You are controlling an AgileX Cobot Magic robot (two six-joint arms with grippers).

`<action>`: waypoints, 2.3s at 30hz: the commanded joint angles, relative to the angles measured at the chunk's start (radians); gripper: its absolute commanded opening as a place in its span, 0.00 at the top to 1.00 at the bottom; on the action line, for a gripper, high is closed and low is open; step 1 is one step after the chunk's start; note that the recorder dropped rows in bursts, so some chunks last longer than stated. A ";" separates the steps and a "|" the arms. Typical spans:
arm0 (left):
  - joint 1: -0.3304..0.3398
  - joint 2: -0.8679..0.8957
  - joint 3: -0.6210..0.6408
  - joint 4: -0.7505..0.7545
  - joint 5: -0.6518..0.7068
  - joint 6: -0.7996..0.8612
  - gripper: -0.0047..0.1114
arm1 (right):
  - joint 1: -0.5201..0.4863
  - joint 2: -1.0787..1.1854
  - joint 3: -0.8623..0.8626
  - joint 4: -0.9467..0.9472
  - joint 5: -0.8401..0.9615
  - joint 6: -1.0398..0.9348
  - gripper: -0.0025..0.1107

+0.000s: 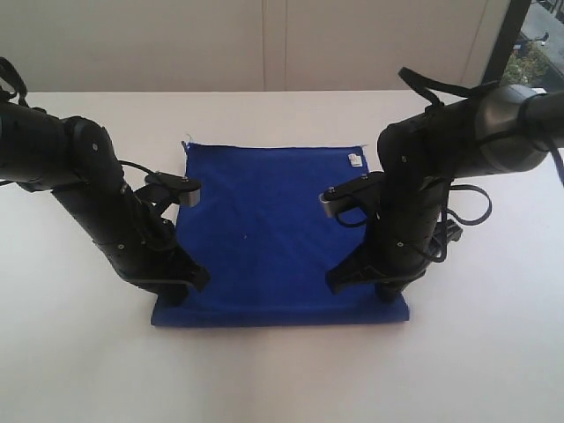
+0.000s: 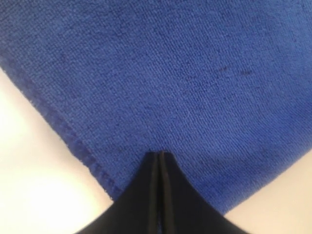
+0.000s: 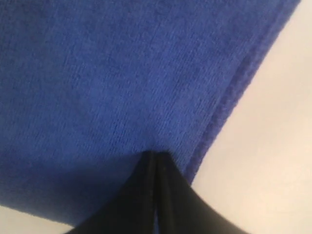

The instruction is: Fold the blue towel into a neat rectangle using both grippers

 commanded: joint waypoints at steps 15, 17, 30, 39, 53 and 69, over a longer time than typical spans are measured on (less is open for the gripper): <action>-0.005 -0.067 0.009 -0.005 0.022 -0.003 0.96 | -0.001 -0.171 -0.001 -0.044 -0.041 0.033 0.98; -0.005 -0.090 0.009 -0.021 0.018 -0.003 0.96 | -0.001 -0.194 -0.001 -0.044 -0.066 0.041 0.98; -0.005 -0.233 0.009 -0.078 0.145 0.433 0.96 | -0.001 -0.268 0.001 -0.042 -0.007 -0.166 0.98; -0.005 -0.233 0.009 -0.078 0.221 0.857 0.96 | -0.001 -0.268 0.001 0.010 0.079 -0.406 0.98; -0.005 -0.169 0.009 -0.073 0.190 0.917 0.64 | -0.001 -0.262 0.113 0.034 0.125 -0.892 0.61; -0.005 -0.106 0.009 -0.017 0.178 0.917 0.59 | -0.001 -0.262 0.233 0.148 -0.160 -0.993 0.61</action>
